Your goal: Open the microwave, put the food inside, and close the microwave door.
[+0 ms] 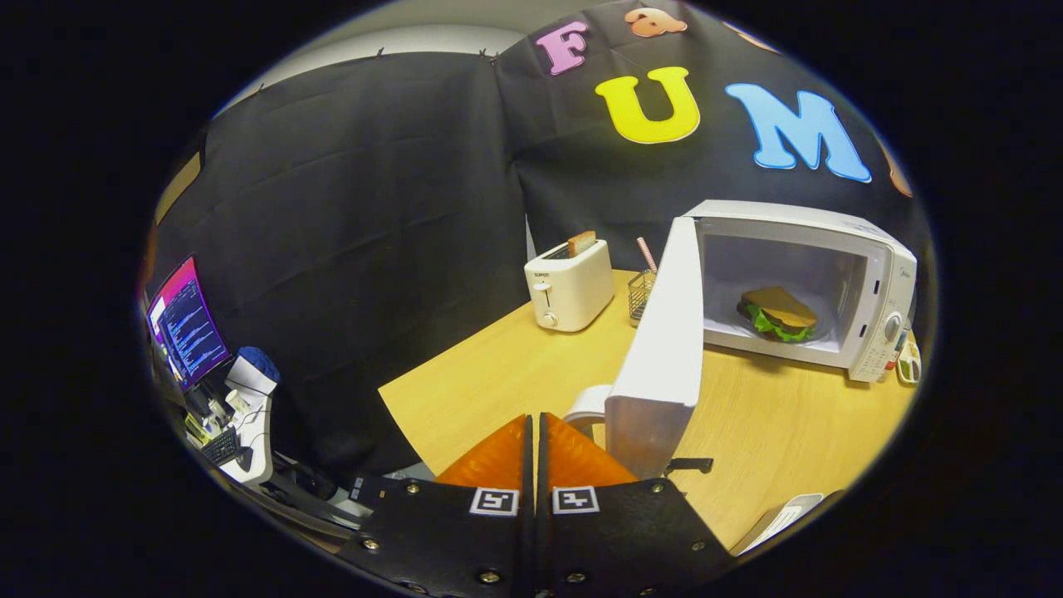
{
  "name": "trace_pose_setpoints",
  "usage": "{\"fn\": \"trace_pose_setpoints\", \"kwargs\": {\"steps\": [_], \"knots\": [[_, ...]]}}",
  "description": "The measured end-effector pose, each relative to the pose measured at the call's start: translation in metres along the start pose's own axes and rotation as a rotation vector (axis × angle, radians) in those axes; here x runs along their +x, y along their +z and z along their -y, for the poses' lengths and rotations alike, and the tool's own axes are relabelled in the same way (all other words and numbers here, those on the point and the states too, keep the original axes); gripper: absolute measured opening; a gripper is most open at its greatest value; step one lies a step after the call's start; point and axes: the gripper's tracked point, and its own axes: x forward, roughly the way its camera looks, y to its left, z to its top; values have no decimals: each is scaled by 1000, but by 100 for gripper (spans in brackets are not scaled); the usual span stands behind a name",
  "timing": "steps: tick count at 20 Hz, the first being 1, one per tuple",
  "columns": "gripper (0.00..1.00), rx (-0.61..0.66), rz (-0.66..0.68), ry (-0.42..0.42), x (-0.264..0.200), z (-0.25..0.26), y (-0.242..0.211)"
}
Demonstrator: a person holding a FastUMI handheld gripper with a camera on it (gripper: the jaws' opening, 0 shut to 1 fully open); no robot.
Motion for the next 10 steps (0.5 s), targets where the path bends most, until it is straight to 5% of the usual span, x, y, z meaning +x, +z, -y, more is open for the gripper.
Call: {"fn": "trace_pose_setpoints", "kwargs": {"steps": [10], "knots": [[1,57,7,-153,-34,78,-2]]}}
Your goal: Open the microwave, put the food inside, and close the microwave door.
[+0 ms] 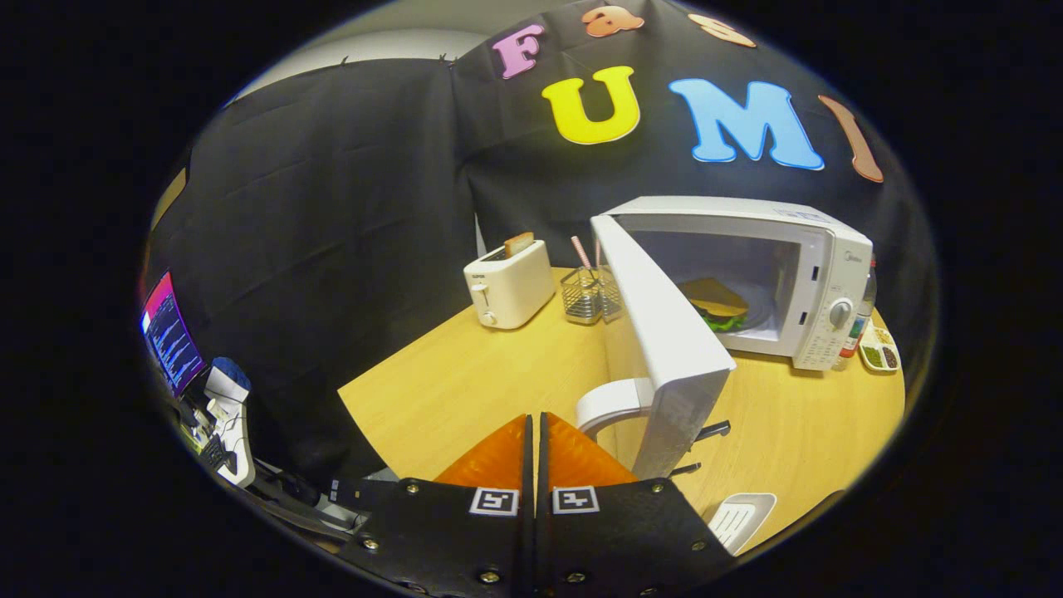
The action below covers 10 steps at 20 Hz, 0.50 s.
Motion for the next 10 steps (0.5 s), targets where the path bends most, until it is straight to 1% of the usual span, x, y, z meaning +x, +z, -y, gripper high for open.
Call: {"fn": "trace_pose_setpoints", "kwargs": {"steps": [6,10], "knots": [[1,56,15,-109,2,62,11],[1,93,23,-161,8,99,20]]}}
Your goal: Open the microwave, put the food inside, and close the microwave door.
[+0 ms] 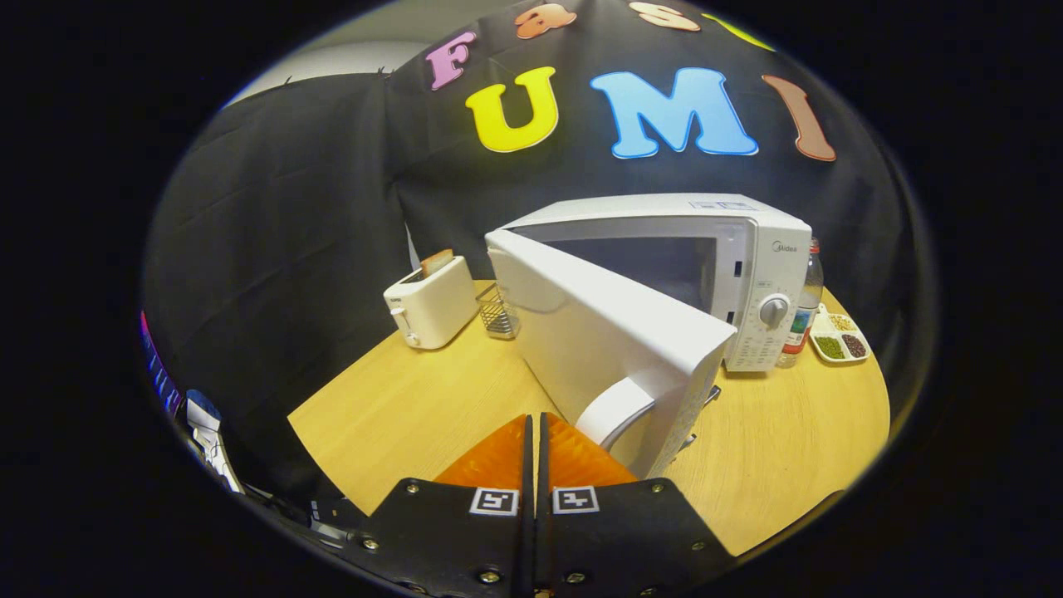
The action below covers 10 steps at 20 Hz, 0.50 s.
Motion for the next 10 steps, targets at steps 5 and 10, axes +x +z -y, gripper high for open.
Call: {"fn": "trace_pose_setpoints", "kwargs": {"steps": [5,10], "knots": [[1,27,13,-72,19,43,16],[1,50,18,-128,43,80,32]]}}
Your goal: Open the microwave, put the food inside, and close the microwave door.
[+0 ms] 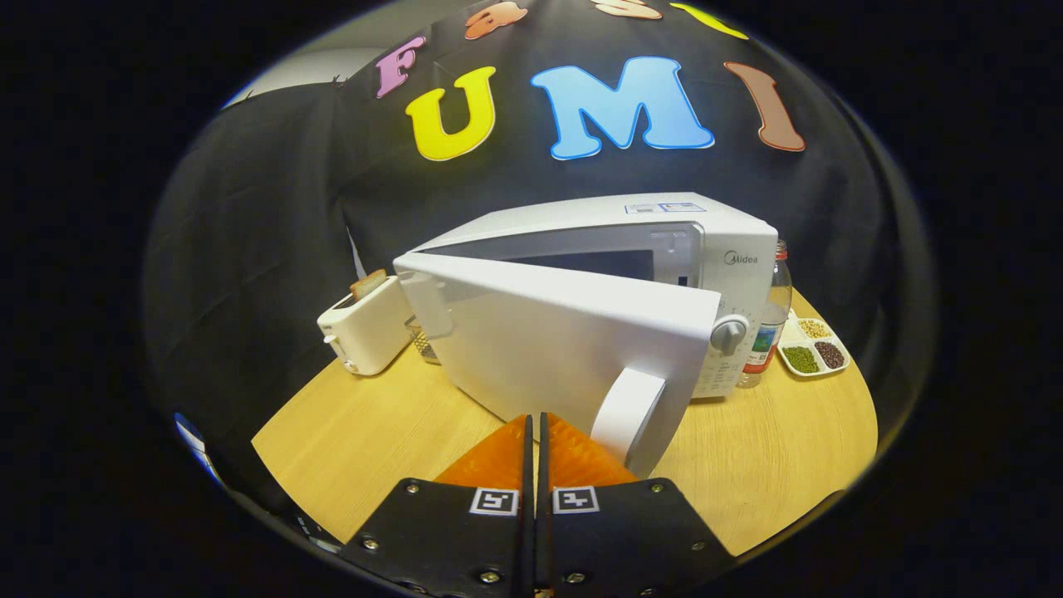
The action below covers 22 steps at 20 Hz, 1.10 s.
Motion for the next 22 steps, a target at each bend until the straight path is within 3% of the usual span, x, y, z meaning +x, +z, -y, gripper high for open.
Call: {"fn": "trace_pose_setpoints", "kwargs": {"steps": [17,22], "knots": [[1,73,77,-207,80,72,59],[1,52,70,-223,88,75,53]]}}
